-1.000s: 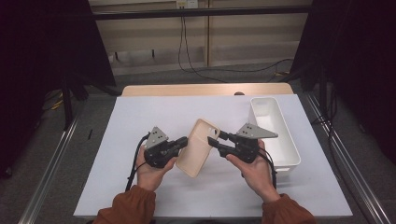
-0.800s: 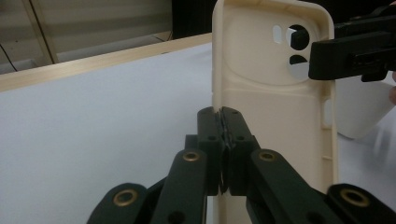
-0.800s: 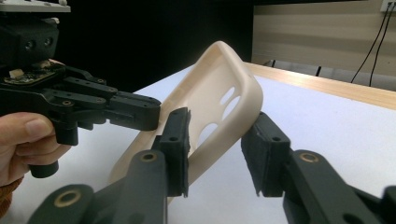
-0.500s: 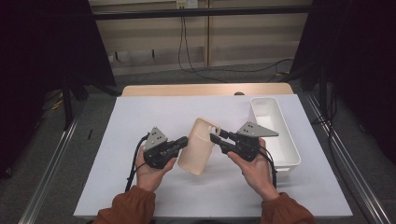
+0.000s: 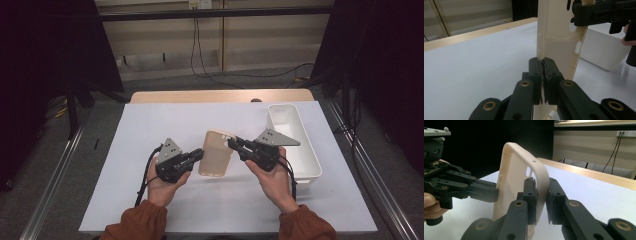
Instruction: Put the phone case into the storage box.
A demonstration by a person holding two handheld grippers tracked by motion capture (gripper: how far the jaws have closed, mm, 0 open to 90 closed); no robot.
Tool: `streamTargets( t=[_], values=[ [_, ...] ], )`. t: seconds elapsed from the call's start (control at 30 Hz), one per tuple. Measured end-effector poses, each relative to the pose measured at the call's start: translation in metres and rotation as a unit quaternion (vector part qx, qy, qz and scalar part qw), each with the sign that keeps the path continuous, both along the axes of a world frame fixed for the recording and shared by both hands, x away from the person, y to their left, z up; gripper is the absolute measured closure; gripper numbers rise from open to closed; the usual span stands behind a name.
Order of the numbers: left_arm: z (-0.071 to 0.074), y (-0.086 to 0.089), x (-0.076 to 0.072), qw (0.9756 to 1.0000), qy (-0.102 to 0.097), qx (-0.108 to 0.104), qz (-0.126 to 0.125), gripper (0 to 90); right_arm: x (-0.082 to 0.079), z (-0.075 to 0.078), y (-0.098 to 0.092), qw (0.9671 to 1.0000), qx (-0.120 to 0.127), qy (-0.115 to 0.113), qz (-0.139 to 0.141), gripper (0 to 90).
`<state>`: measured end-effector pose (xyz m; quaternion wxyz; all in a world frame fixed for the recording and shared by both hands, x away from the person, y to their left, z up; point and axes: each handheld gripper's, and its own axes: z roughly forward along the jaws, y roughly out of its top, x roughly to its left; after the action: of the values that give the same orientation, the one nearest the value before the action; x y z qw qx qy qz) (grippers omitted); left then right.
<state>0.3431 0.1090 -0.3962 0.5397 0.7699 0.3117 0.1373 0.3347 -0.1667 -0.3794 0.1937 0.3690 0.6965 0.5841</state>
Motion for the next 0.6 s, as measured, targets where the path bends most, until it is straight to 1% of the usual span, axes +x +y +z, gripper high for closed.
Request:
streamTargets(
  t=[0.17, 0.2, 0.23, 0.3, 0.33, 0.4, 0.43, 0.47, 0.6],
  values=[
    [-0.002, 0.001, 0.002, 1.0, 0.005, -0.001, 0.001, 85.6, -0.001, 0.002, 0.002, 0.9999, -0.004, -0.007, 0.007, 81.5],
    [-0.003, 0.002, 0.004, 0.9999, 0.01, -0.005, -0.001, 85.4, -0.001, 0.002, 0.003, 0.9999, -0.004, -0.008, 0.008, 81.5],
    [-0.003, 0.002, 0.004, 0.9999, 0.01, -0.005, -0.001, 85.1, -0.001, 0.003, 0.004, 0.9999, -0.005, -0.01, 0.01, 81.6],
    [-0.004, 0.004, 0.007, 0.9998, 0.017, -0.007, -0.003, 84.7, -0.001, 0.004, 0.005, 0.9997, -0.01, -0.014, 0.015, 81.7],
    [-0.004, 0.004, 0.007, 0.9998, 0.017, -0.007, -0.003, 84.1, 0.0, 0.005, 0.006, 0.9997, -0.01, -0.013, 0.017, 81.7],
    [-0.006, 0.004, 0.01, 0.9996, 0.023, -0.012, -0.005, 83.9, 0.0, 0.006, 0.006, 0.9997, -0.01, -0.014, 0.019, 81.7],
    [-0.006, 0.005, 0.01, 0.9996, 0.024, -0.011, -0.003, 83.2, 0.0, 0.006, 0.007, 0.9997, -0.01, -0.014, 0.02, 81.7],
    [-0.006, 0.005, 0.011, 0.9995, 0.028, -0.016, -0.003, 80.1, 0.0, 0.006, 0.007, 0.9997, -0.01, -0.015, 0.019, 81.8],
    [-0.006, 0.005, 0.011, 0.9995, 0.03, -0.015, -0.003, 73.3, 0.0, 0.006, 0.007, 0.9996, -0.008, -0.016, 0.021, 81.8]
  ],
)
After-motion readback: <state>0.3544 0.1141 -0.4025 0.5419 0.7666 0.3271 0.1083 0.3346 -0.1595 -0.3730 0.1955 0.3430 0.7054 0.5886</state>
